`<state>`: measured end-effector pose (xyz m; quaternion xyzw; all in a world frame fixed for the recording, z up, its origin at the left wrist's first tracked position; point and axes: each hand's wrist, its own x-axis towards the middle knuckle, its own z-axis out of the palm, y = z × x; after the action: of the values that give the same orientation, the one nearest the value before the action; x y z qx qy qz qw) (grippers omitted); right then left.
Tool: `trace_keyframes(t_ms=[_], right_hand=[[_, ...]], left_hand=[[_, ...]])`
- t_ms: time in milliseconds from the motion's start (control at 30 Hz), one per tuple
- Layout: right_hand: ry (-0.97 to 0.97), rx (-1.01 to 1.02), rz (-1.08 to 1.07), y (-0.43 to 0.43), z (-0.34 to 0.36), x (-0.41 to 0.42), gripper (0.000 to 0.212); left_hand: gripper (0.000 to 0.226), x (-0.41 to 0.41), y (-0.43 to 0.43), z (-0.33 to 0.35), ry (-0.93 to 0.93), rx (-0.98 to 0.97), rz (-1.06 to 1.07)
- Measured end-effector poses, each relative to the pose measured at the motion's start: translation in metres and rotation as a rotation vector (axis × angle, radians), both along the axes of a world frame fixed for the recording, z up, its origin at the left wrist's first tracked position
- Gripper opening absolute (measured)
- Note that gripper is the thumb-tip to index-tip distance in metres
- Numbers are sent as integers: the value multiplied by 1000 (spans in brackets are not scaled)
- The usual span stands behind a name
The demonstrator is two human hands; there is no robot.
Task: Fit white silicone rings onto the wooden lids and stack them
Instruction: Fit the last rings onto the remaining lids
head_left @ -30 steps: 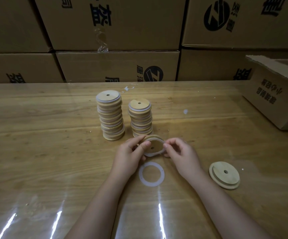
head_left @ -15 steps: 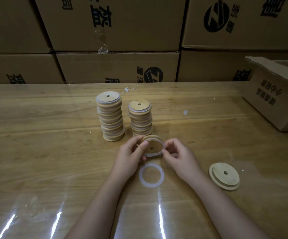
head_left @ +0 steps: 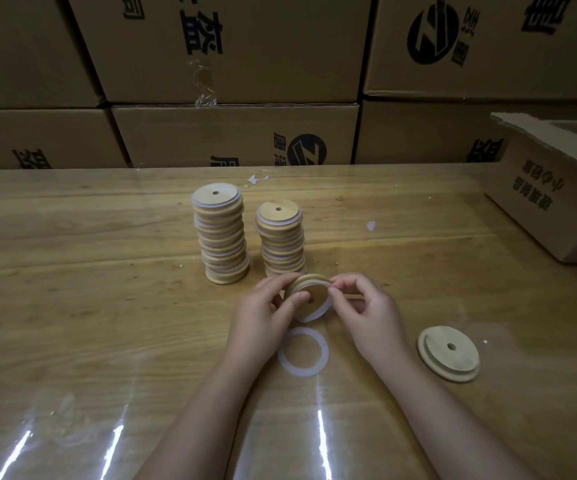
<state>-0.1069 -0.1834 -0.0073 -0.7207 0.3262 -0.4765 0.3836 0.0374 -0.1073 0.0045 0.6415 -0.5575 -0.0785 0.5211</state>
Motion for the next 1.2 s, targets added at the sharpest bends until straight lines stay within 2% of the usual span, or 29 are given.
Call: trace_keyframes(t_ms=[167,400,667,867,1200], right_hand=[[-4,8,-9,1,2,-1,30],[25,193,30,-7,-4,-1,17],[140,214,106,-6,-1,-5,12],[135,245,114,-3,2,-4,13],[171,205,5,-3,-2,-1,18]], left_hand=[[26,1,0,0,5,1,14],[24,3,-1,0,35,47,17],[22,9,-1,0,207,133,-27],[22,9,-1,-1,255,133,-33],[22,9,-4,-4,163,124,2]])
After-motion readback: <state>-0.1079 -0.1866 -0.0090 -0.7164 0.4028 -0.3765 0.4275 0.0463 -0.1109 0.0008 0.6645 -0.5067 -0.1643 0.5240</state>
